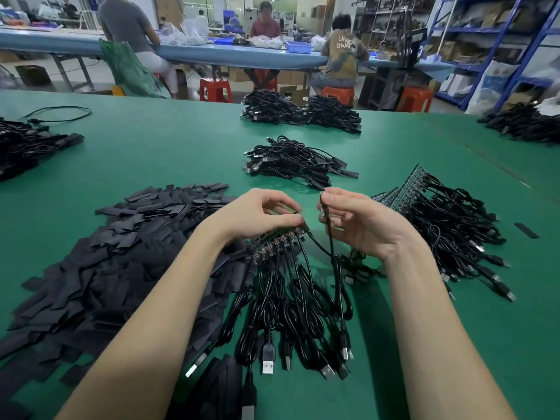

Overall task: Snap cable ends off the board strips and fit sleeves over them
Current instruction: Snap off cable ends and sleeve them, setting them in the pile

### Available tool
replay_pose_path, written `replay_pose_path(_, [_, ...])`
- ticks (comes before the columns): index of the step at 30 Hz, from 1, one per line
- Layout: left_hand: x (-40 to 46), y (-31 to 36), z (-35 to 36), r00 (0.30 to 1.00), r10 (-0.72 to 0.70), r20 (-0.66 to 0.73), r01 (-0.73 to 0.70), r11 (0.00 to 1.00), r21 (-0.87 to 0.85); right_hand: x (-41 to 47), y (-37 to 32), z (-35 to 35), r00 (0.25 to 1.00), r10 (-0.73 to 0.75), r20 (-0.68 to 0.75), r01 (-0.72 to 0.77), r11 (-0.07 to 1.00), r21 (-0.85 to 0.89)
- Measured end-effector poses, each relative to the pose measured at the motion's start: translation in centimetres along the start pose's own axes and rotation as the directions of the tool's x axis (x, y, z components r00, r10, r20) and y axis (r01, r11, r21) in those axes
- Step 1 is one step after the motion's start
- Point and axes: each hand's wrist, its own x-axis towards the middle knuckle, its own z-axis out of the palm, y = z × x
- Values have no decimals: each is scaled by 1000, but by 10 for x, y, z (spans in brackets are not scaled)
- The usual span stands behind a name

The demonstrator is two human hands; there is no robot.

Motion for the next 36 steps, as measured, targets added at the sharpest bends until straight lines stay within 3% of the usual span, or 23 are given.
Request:
replay_pose_path(3, [-2,6,10,975,24,-221,-4,996,91,-5,-7,0,991,14,133,-11,1000,-20])
replay_pose_path(6, [-3,17,30,918,94,-384,-135,988,-80,0,-4,6,998,22,50,-22,1000,4])
replay_pose_path(9, [-6,21,55,940,6,-342,-183,854,-487,12,3,13,979,-49,-200,51,999,6])
replay_pose_path(12, [-6,16,70,960,-92,-266,-136,677,-723,19,10,19,948,-117,-294,100,992,-72])
replay_pose_path(18, [-5,5,73,962,-102,-254,-140,614,-777,23,15,29,896,-235,-377,128,949,-288])
replay_pose_path(24, [-5,4,75,940,-125,-316,-180,607,-774,24,12,31,898,-253,-360,73,893,-445])
replay_pose_path(27, [-4,4,78,929,-158,-334,-175,606,-776,26,6,26,847,-354,-396,48,792,-608])
replay_pose_path(30, [-3,3,78,935,-178,-306,-140,608,-782,36,-5,37,846,-435,-307,25,609,-793])
replay_pose_path(33, [-1,3,76,928,-233,-290,-98,598,-796,65,-16,59,938,-317,-141,-36,316,-948])
replay_pose_path(36, [-2,3,77,920,-264,-288,-86,583,-808,111,-17,79,985,-144,-92,-86,43,-995])
